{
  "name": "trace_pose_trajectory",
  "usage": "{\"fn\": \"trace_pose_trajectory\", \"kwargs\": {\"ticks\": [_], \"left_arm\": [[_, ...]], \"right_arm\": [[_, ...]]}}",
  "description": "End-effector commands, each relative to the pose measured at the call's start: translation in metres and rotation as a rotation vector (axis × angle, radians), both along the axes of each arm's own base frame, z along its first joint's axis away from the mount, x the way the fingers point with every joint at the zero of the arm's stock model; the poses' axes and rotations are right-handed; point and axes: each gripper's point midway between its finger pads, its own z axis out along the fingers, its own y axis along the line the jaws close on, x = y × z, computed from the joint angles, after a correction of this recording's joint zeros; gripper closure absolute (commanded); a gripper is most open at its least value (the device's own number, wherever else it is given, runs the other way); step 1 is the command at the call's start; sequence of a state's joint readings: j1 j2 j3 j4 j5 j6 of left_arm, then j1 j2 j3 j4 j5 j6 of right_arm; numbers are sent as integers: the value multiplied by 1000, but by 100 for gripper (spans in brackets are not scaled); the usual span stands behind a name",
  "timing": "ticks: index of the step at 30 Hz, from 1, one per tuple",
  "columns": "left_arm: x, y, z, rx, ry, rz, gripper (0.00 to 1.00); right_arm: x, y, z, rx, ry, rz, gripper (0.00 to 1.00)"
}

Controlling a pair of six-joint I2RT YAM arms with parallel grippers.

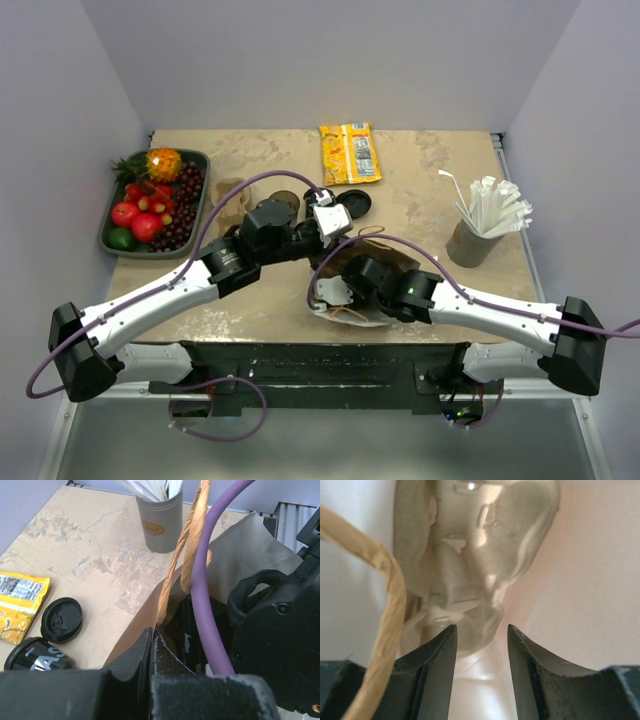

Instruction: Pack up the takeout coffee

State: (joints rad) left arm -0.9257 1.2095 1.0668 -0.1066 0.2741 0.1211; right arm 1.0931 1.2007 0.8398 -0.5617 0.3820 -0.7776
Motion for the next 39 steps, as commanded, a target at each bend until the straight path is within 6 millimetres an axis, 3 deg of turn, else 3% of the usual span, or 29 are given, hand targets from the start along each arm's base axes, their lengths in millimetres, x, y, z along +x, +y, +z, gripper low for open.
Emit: {"fn": "trace_pose_trajectory", "kwargs": {"ticks": [1, 3, 4, 5, 7, 8, 9, 10, 11, 12, 13, 15, 19, 22, 24, 27, 34, 38, 39], "left_arm": [[3, 0, 19, -32, 9, 43, 100], [6, 3, 16, -3, 21, 54, 100], [8, 3, 21, -7, 26, 58, 100], [13, 7, 11, 26, 63, 66, 100], [12, 4, 11, 40, 107, 20, 100], [18, 7, -5, 81, 167, 31, 100], [16, 4, -1, 72, 196, -7, 100], [19, 3, -14, 103, 247, -17, 100], [22, 5, -16, 101, 288, -25, 100], [26, 4, -12, 99, 296, -29, 100], [28, 4, -23, 129, 332, -33, 100], [33, 4, -20, 133, 330, -47, 100], [35, 5, -19, 145, 351, -54, 100], [34, 8, -14, 141, 354, -48, 100], [34, 11, -14, 144, 342, -48, 100], [35, 19, -16, 168, 312, -46, 100], [36, 27, -15, 210, 255, -75, 100], [39, 29, -15, 218, 224, -80, 100], [39, 28, -14, 216, 220, -83, 100]], "right_arm": [[0, 4, 23, 58, 3, -28, 52], [-11, 8, 33, 89, 74, -17, 51], [-15, 20, 54, 167, 95, -11, 50], [-23, 21, 60, 177, 140, 10, 48], [-30, 37, 95, 306, 155, 45, 45], [-34, 39, 104, 327, 172, 65, 44], [-37, 44, 115, 356, 177, 89, 43], [-37, 51, 136, 408, 177, 91, 42], [-37, 54, 146, 434, 182, 93, 42], [-38, 59, 168, 488, 175, 101, 41], [-34, 60, 177, 513, 172, 87, 41], [-27, 61, 203, 582, 161, 68, 40], [-16, 43, 234, 662, 173, 24, 40], [-48, 38, 241, 681, 283, 115, 33], [-73, 33, 231, 678, 406, 145, 27], [-93, 27, 216, 657, 499, 175, 26], [-119, 10, 194, 550, 606, 221, 26], [-110, 5, 178, 532, 560, 172, 25], [-102, 2, 166, 510, 544, 130, 25]]}}
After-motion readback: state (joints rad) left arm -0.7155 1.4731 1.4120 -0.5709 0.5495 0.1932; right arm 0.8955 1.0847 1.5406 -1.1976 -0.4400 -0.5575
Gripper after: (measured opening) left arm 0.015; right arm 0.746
